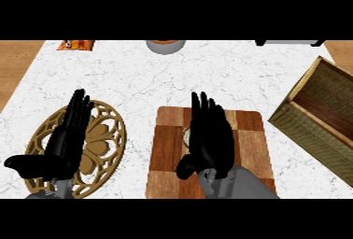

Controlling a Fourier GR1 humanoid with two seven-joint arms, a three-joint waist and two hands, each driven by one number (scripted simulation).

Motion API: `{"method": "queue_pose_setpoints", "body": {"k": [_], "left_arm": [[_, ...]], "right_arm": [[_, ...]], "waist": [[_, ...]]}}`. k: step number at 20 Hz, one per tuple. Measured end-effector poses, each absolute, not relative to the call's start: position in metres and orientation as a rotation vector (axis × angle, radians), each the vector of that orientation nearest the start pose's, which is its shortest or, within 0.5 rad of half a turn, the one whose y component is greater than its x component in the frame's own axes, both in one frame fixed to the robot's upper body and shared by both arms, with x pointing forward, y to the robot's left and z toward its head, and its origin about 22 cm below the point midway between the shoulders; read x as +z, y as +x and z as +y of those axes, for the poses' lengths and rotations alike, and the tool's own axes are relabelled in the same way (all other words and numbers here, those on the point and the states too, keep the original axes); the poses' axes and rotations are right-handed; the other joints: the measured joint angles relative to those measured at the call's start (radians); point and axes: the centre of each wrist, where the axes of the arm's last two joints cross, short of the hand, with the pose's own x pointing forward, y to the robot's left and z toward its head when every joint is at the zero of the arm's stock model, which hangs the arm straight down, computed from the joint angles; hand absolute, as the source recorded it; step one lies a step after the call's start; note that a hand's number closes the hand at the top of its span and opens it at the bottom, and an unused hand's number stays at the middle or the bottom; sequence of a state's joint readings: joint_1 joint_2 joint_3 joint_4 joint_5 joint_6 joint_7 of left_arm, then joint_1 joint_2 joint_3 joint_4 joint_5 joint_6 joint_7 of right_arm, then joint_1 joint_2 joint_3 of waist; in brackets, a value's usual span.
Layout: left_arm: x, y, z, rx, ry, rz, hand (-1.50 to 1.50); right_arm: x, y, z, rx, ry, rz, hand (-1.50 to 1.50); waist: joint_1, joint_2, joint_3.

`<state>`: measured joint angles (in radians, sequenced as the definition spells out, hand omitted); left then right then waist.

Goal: Pick the cupcake from the cutting board and place it in the basket

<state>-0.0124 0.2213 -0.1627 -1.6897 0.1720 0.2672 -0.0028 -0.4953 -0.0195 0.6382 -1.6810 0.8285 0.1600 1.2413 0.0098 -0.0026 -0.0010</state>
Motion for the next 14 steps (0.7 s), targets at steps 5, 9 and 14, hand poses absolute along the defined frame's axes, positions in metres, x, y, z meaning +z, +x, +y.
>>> {"method": "queue_pose_setpoints", "body": {"k": [5,9,14], "left_arm": [[0.034,0.242,0.234,0.044,0.092,-1.671,0.0],[0.033,0.24,0.227,0.051,0.088,-1.672,0.0],[0.036,0.241,0.233,0.048,0.089,-1.672,0.0]], "right_arm": [[0.109,0.244,-0.038,0.895,-0.86,-1.066,-1.5],[0.097,0.252,-0.041,0.886,-0.893,-1.043,-1.5],[0.086,0.251,-0.038,0.893,-0.902,-1.035,-1.5]], "waist": [[-0.003,0.001,0.0],[-0.003,0.001,0.0],[0.0,0.002,0.001]]}}
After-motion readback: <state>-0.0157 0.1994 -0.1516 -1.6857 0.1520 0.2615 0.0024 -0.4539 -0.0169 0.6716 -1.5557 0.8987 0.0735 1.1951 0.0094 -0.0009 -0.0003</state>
